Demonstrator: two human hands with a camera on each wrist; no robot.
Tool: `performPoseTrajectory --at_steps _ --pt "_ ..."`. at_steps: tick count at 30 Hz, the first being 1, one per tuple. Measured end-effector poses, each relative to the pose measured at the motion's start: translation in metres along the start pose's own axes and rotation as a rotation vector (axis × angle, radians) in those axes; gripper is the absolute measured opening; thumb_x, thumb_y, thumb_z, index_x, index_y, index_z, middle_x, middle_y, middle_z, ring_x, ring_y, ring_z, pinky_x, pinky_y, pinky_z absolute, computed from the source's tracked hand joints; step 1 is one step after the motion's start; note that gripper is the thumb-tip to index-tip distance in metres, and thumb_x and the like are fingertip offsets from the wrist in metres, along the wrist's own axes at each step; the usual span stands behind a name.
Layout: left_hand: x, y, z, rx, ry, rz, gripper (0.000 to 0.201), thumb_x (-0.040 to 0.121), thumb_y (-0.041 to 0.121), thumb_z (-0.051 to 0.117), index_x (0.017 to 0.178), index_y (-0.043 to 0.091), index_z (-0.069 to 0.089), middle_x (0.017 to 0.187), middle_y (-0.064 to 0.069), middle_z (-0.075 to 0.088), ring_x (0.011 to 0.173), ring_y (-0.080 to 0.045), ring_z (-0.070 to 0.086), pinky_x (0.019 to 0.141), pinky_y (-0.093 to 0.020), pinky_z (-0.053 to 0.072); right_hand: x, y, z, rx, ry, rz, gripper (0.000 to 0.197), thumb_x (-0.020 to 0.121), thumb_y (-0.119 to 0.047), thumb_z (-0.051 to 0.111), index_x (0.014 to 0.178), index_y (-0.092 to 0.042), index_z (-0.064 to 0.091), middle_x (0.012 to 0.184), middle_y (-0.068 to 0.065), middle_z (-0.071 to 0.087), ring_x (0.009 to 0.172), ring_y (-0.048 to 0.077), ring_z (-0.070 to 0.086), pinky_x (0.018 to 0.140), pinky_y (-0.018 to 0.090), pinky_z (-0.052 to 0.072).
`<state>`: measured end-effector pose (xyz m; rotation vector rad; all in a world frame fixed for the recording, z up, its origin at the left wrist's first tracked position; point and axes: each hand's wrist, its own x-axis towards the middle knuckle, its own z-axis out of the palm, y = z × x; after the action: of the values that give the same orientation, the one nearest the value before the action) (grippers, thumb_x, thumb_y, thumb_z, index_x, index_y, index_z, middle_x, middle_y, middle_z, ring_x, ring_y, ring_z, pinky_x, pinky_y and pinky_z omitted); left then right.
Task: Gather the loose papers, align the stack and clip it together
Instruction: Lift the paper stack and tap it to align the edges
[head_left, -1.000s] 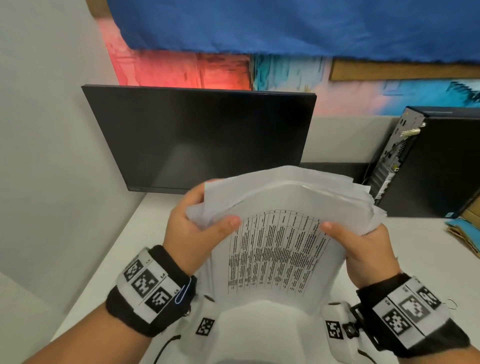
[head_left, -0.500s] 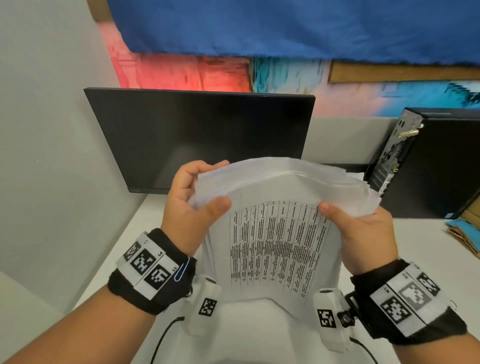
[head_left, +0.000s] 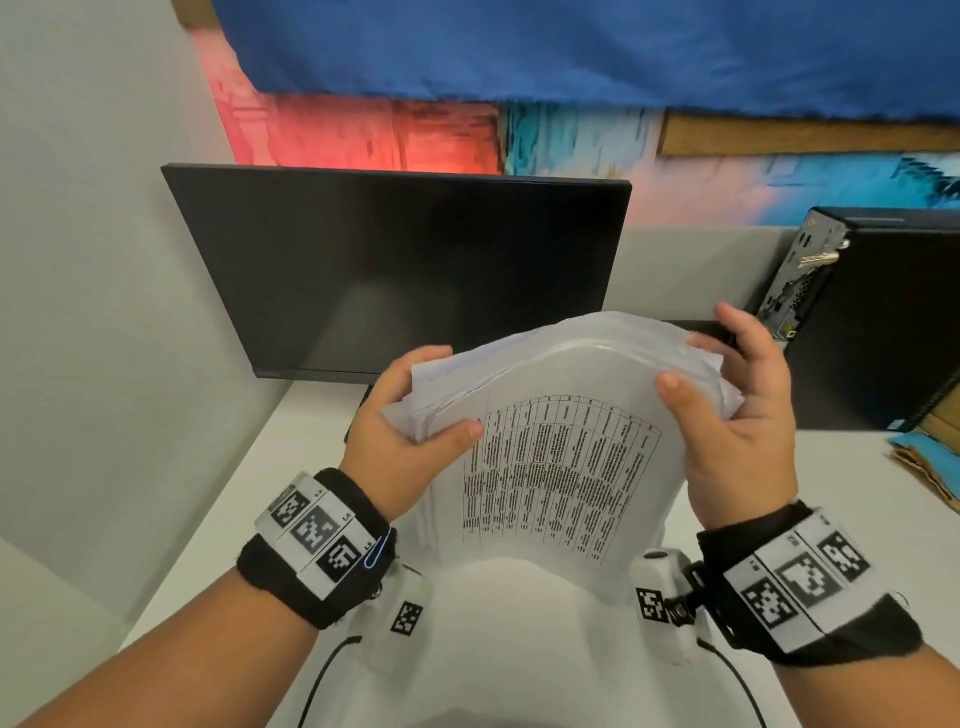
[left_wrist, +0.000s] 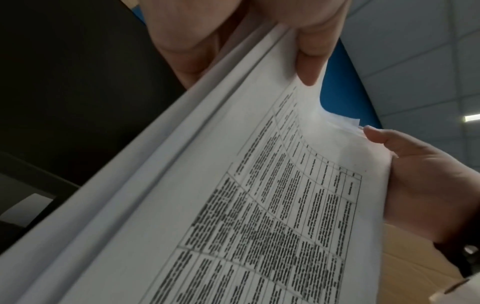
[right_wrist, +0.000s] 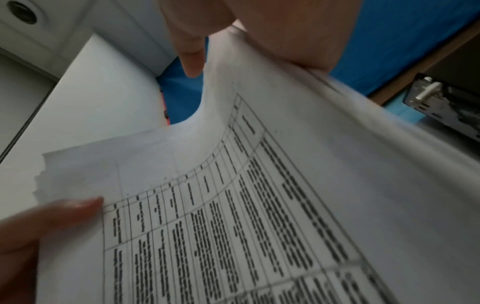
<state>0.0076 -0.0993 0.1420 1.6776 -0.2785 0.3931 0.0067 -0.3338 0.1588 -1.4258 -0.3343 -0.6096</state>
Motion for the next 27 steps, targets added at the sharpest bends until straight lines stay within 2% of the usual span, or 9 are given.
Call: performPoseTrajectory --at_steps 3,5,7,10,15,18,20,24,27 --pt "0.006 0.008 0.001 -0.108 -0.036 0.039 0.066 0.059 0.013 0.083 0.105 0.048 0.051 0.109 0.016 0.06 0.103 -0.006 0.063 0.072 -0.024 0.057 0.006 -0.002 0.001 -0.166 -0.005 -0.062 0.039 0.082 -0.028 0.059 0.116 -0.049 0.052 0.107 -0.019 0.059 0.105 0.007 0.058 0.092 0.032 0.052" --pt "0.009 0.012 0.001 -0.129 -0.099 0.062 0.063 0.057 0.023 0.08 0.106 0.053 0.053 0.119 0.014 0.058 0.111 -0.014 0.061 0.076 -0.033 0.058 0.01 -0.002 0.002 -0.273 -0.013 -0.087 0.03 0.083 -0.034 0.053 0.112 -0.04 0.058 0.108 -0.019 0.059 0.105 0.004 0.057 0.094 0.032 0.049" --pt "0.012 0.014 0.001 -0.093 -0.163 0.079 0.058 0.059 0.028 0.075 0.107 0.053 0.054 0.126 0.013 0.054 0.115 -0.017 0.058 0.079 -0.039 0.058 0.012 -0.001 0.003 -0.283 -0.018 -0.068 0.021 0.082 -0.034 0.055 0.101 -0.031 0.064 0.094 -0.022 0.064 0.093 0.002 0.061 0.083 0.028 0.053" --pt "0.015 0.014 0.002 -0.04 -0.205 0.117 0.042 0.059 0.033 0.073 0.092 0.053 0.058 0.133 0.02 0.045 0.121 -0.011 0.052 0.085 -0.034 0.055 0.013 0.003 0.003 -0.197 0.023 -0.009 0.006 0.079 -0.025 0.06 0.081 -0.029 0.064 0.077 -0.024 0.066 0.072 -0.004 0.06 0.062 0.014 0.051" --pt "0.018 0.014 0.006 -0.032 -0.183 0.151 0.026 0.058 0.035 0.072 0.073 0.048 0.054 0.128 0.016 0.048 0.118 -0.013 0.054 0.078 -0.031 0.057 0.016 0.005 0.004 -0.135 0.177 -0.04 0.022 0.084 -0.004 0.06 0.073 -0.022 0.054 0.083 -0.011 0.064 0.076 -0.006 0.058 0.069 0.013 0.048" --pt "0.02 0.013 0.007 -0.038 -0.133 0.158 0.027 0.057 0.034 0.072 0.07 0.046 0.05 0.121 0.014 0.053 0.113 -0.013 0.055 0.071 -0.029 0.057 0.016 0.006 0.002 -0.101 0.223 -0.034 0.03 0.082 -0.001 0.058 0.082 -0.03 0.049 0.093 -0.003 0.063 0.089 0.009 0.061 0.079 0.03 0.054" --pt "0.02 0.013 0.008 -0.05 -0.112 0.138 0.029 0.057 0.033 0.073 0.07 0.045 0.049 0.116 0.014 0.054 0.11 -0.011 0.057 0.067 -0.027 0.058 0.014 0.006 0.001 -0.144 0.149 -0.016 0.043 0.077 -0.006 0.064 0.097 -0.04 0.047 0.105 -0.002 0.062 0.101 0.016 0.06 0.087 0.036 0.052" --pt "0.023 0.011 0.009 -0.134 -0.087 0.094 0.055 0.058 0.015 0.08 0.089 0.043 0.044 0.119 0.009 0.051 0.105 -0.002 0.06 0.066 -0.02 0.056 0.012 0.013 -0.007 -0.107 0.04 0.07 0.069 0.071 0.003 0.072 0.11 -0.043 0.04 0.103 -0.004 0.063 0.099 0.015 0.063 0.081 0.031 0.055" --pt "0.027 0.002 0.007 -0.141 -0.028 -0.018 0.072 0.065 0.002 0.078 0.107 0.047 0.039 0.124 0.006 0.052 0.101 -0.002 0.063 0.075 -0.023 0.055 0.009 0.025 -0.016 -0.08 0.07 0.202 0.054 0.069 0.001 0.074 0.102 -0.037 0.054 0.092 -0.003 0.068 0.095 0.021 0.065 0.08 0.033 0.055"
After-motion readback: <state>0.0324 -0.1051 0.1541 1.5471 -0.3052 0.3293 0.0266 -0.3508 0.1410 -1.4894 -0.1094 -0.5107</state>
